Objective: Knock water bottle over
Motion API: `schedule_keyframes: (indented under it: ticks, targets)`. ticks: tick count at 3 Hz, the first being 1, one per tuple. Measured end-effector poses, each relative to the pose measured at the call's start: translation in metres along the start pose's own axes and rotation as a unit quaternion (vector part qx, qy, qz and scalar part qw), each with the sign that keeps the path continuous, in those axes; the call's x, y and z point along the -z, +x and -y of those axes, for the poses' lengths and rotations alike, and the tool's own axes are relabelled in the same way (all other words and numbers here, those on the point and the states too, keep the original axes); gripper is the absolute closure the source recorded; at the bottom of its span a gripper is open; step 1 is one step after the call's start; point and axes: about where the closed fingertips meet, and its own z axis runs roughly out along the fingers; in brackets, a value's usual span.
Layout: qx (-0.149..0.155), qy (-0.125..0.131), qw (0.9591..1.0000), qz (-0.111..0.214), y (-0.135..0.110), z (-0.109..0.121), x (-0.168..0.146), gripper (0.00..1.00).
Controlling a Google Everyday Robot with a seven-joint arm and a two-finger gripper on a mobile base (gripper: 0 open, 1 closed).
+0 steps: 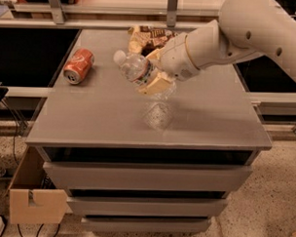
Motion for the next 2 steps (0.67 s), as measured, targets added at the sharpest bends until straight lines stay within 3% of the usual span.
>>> schedule_keyframes:
  ticks: [1,2]
  targets:
    - [0.055,-0.009,0.9962,-0.067,0.0049,-0.0056,-0.0063,1.00]
    - [0.108,-0.027,0.9842,-0.137,0.0136,-0.0124,-0.0125,1.00]
